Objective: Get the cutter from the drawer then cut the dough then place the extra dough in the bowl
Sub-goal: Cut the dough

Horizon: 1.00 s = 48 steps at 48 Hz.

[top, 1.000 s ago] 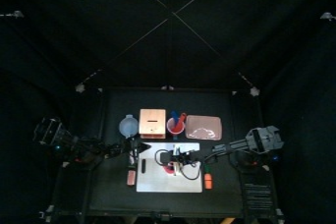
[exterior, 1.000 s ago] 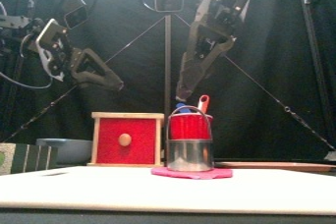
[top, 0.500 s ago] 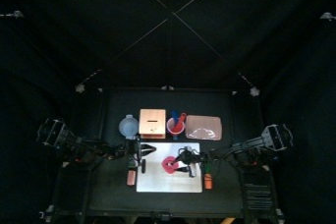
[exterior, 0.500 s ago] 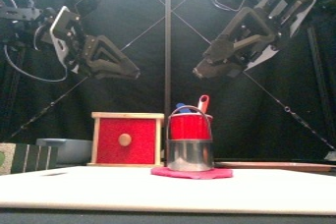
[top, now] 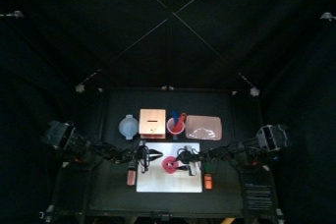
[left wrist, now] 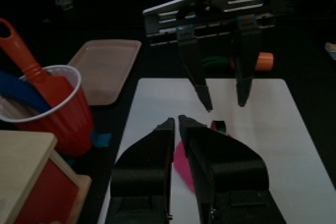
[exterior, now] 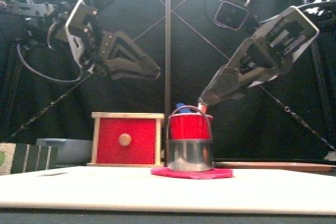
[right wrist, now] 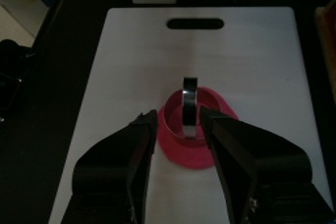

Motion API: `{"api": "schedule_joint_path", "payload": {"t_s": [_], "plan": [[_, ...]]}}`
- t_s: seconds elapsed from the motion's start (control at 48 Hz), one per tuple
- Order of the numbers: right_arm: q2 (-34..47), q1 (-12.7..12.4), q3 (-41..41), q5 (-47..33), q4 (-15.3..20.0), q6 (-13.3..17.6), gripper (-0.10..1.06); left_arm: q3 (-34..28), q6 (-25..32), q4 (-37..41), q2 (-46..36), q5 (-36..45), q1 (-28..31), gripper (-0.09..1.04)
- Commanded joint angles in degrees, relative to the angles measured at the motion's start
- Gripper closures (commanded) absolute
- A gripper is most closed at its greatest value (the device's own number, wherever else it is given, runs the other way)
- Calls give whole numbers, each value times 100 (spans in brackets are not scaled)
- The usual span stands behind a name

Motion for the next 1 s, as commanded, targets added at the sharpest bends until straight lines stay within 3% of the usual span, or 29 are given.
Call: {"api": "schedule_joint_path", "payload": {"t_s": [0.021,0.188,0.354,0.5,1.0], "plan": [[97,9,229,-738,387,-18,24,-88,-44,-70,237,-185,-176,30],[396,44,475,-1626,958,-237,28,-264,-343,-246,870,-879,-431,19],[519,141,369,-1723,1283,-527,28,-422,-439,-255,1063,-1020,-431,7],[677,211,325,-1846,1652,-712,28,-431,-431,-334,1160,-1020,-422,6],[721,343,44,-1652,1714,-694,28,-510,-396,-343,1389,-800,-387,6]]}}
